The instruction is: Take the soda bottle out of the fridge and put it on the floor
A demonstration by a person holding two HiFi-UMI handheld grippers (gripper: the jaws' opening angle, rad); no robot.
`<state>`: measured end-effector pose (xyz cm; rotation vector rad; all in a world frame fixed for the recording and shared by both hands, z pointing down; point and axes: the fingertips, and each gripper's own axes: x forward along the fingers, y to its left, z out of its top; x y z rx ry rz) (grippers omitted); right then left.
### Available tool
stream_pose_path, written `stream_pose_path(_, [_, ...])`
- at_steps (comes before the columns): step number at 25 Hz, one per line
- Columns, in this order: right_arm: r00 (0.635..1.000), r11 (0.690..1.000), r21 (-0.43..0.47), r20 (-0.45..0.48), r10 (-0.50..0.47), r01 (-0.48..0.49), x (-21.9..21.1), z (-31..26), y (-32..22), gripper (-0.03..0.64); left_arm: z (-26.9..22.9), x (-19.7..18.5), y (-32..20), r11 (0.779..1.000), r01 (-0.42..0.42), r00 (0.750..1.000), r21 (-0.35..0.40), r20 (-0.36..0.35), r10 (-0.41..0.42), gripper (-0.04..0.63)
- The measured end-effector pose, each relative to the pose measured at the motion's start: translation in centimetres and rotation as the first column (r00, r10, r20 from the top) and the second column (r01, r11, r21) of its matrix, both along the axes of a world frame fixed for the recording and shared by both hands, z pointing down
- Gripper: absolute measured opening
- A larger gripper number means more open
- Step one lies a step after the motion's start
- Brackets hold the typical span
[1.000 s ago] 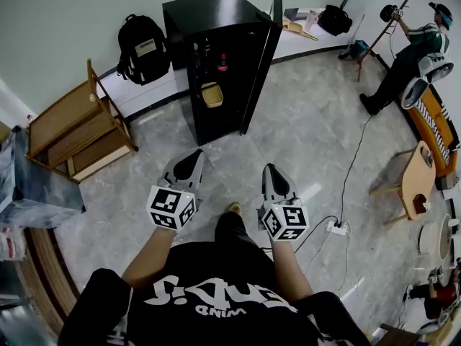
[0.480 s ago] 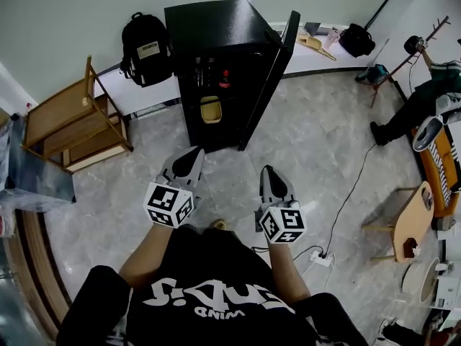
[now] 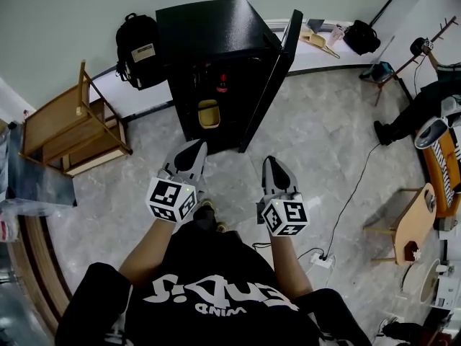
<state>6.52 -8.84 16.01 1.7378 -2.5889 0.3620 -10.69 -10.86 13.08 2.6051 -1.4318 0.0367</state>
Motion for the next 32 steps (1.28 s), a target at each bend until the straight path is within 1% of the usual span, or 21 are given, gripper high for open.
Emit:
stream_pose_path(8, [0.999, 0.999, -0.012, 0.024, 0.037, -0.037, 0.9, 0.8, -4.2, 0.021, 0.9, 0.9, -5.5, 1.000, -0.025, 1.000, -0.010, 0.015, 0.025, 0.006])
stream_pose_path(11, [0.999, 0.999, -0.020, 0.017, 0.046, -0.045, 0.8, 2.0, -5.7, 0.021, 1.9, 1.3, -7.7, 0.999, -0.054, 0.998, -0.007, 0.039, 0.054, 0.006])
stream_pose_path(13, [0.999, 0.998, -0.030, 0.016, 0.052, -0.052, 0.7, 2.9, -6.7, 0.021, 2.5, 1.5, -9.1, 0.998, -0.069, 0.997, -0.012, 0.041, 0.070, 0.006])
stream_pose_path(16, [0.999, 0.998, -0.032, 0.013, 0.045, -0.044, 0.2, 3.6, -8.2, 0.021, 3.0, 1.4, -10.8, 0.998, -0.063, 0.997, -0.012, 0.041, 0.064, 0.007])
stream_pose_path(20, [0.999, 0.999, -0.024, 0.012, 0.038, -0.038, -0.1, 4.1, -9.0, 0.022, 3.4, 1.5, -11.2, 0.999, -0.051, 0.998, -0.004, 0.047, 0.051, 0.006])
stream_pose_path(24, [0.998, 0.998, -0.029, 0.025, 0.051, -0.050, 0.2, 4.4, -9.1, 0.021, 4.2, 1.6, -10.8, 1.000, -0.026, 0.999, -0.016, 0.039, 0.026, 0.006])
stream_pose_path(32, [0.999, 1.000, -0.013, 0.041, 0.025, -0.025, 0.4, 5.1, -8.7, 0.022, 6.1, 2.0, -10.2, 1.000, 0.005, 1.000, -0.030, 0.028, -0.004, 0.006])
